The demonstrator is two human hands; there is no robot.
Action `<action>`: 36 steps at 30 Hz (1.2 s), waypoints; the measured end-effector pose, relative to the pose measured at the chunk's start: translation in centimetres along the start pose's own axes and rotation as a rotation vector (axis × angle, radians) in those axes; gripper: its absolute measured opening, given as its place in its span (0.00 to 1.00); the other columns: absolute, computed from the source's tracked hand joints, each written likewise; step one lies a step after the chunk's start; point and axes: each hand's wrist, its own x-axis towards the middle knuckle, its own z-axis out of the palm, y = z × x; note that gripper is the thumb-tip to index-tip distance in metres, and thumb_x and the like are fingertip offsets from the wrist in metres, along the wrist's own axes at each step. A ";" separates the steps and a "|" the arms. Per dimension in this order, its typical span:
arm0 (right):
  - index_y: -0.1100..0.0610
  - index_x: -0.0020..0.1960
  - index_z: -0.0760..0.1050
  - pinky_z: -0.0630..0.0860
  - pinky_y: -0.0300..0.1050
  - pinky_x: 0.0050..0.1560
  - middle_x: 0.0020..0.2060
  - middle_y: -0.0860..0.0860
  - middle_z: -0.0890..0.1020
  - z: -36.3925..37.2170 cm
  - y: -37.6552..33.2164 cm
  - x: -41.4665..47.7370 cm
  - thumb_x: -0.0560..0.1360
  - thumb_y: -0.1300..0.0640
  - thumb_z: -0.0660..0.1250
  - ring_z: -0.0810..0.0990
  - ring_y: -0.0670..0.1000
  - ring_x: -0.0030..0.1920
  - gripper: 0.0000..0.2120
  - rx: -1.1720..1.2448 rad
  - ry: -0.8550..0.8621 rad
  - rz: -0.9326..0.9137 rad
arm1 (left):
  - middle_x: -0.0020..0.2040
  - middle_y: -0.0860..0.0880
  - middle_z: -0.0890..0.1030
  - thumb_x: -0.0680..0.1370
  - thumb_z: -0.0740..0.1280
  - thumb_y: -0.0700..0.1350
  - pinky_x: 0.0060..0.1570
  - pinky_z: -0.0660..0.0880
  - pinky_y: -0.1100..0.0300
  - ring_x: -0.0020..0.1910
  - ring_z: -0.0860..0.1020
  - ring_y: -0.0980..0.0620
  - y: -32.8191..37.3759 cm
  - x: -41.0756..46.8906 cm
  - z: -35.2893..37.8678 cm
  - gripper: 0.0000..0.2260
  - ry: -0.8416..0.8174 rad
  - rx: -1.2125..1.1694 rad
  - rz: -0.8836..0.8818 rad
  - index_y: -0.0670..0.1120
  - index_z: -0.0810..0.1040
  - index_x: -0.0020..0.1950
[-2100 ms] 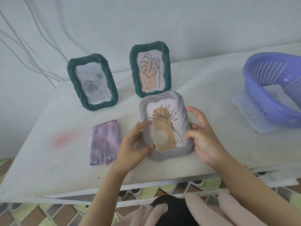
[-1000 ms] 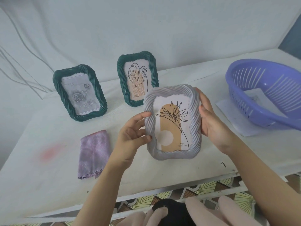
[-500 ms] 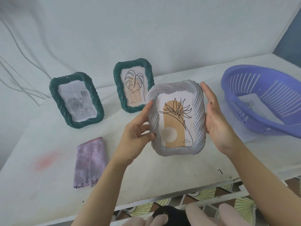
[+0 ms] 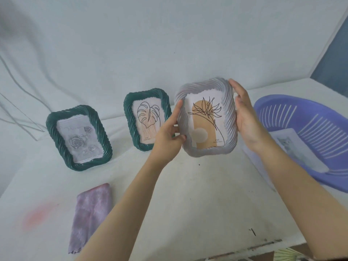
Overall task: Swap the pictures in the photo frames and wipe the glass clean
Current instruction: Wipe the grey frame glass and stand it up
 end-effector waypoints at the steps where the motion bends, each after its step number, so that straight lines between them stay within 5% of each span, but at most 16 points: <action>1: 0.38 0.66 0.62 0.59 0.56 0.72 0.71 0.44 0.64 -0.3 0.3 0.9 0.67 0.30 0.61 0.63 0.45 0.71 0.30 -0.022 0.007 -0.005 | 0.68 0.54 0.71 0.69 0.56 0.22 0.46 0.77 0.61 0.46 0.76 0.56 -0.3 0.9 0.3 0.42 0.013 0.024 -0.005 0.61 0.57 0.72; 5: 0.39 0.65 0.62 0.59 0.53 0.73 0.69 0.41 0.65 -1.4 2.4 3.6 0.64 0.26 0.59 0.63 0.43 0.71 0.34 -0.089 0.048 0.000 | 0.71 0.63 0.64 0.68 0.55 0.23 0.49 0.76 0.59 0.50 0.74 0.55 -1.6 3.2 1.2 0.43 0.038 0.094 -0.028 0.63 0.56 0.72; 9: 0.37 0.64 0.62 0.58 0.56 0.73 0.70 0.44 0.65 -2.2 4.8 5.8 0.72 0.35 0.53 0.62 0.45 0.71 0.21 -0.133 0.107 0.004 | 0.61 0.65 0.71 0.68 0.55 0.25 0.49 0.75 0.56 0.45 0.70 0.53 -2.8 4.9 2.3 0.43 0.105 0.140 -0.058 0.65 0.56 0.71; 15: 0.44 0.65 0.65 0.57 0.53 0.73 0.69 0.46 0.67 -2.3 5.8 8.1 0.77 0.44 0.49 0.63 0.45 0.71 0.18 -0.119 0.174 -0.007 | 0.51 0.50 0.71 0.68 0.54 0.27 0.49 0.72 0.60 0.40 0.67 0.54 -4.3 6.9 3.4 0.43 0.186 0.186 -0.085 0.67 0.55 0.71; 18: 0.41 0.64 0.66 0.57 0.48 0.73 0.68 0.44 0.68 -2.3 6.2 8.7 0.76 0.38 0.50 0.63 0.43 0.70 0.19 -0.105 0.188 -0.039 | 0.49 0.45 0.72 0.68 0.54 0.27 0.49 0.72 0.59 0.40 0.67 0.54 -4.9 7.7 3.9 0.44 0.211 0.203 -0.070 0.69 0.54 0.70; 22: 0.40 0.64 0.66 0.58 0.48 0.73 0.67 0.42 0.69 -2.3 7.0 8.7 0.76 0.38 0.50 0.64 0.41 0.69 0.19 -0.093 0.212 -0.060 | 0.41 0.50 0.67 0.68 0.55 0.26 0.48 0.70 0.60 0.39 0.68 0.53 -5.4 7.9 3.9 0.44 0.202 0.254 -0.051 0.68 0.53 0.70; 27: 0.34 0.64 0.65 0.57 0.56 0.73 0.70 0.44 0.67 -2.6 7.9 7.8 0.71 0.29 0.52 0.63 0.45 0.71 0.24 -0.097 0.250 -0.052 | 0.51 0.43 0.72 0.69 0.56 0.26 0.51 0.72 0.57 0.47 0.72 0.46 -4.9 7.4 4.1 0.41 0.139 0.274 -0.049 0.63 0.54 0.72; 31: 0.31 0.65 0.61 0.55 0.57 0.74 0.72 0.44 0.63 -2.6 8.1 7.2 0.70 0.28 0.51 0.60 0.44 0.72 0.24 -0.135 0.256 -0.042 | 0.52 0.62 0.69 0.69 0.56 0.25 0.55 0.72 0.57 0.53 0.72 0.48 -4.7 6.9 4.1 0.41 0.095 0.274 -0.026 0.61 0.55 0.74; 36: 0.29 0.65 0.55 0.52 0.44 0.74 0.69 0.32 0.59 -2.5 7.7 6.7 0.75 0.35 0.48 0.57 0.30 0.69 0.18 -0.211 0.236 0.015 | 0.50 0.67 0.68 0.70 0.56 0.26 0.55 0.73 0.56 0.53 0.73 0.46 -4.4 6.6 3.9 0.41 0.082 0.269 -0.017 0.61 0.55 0.73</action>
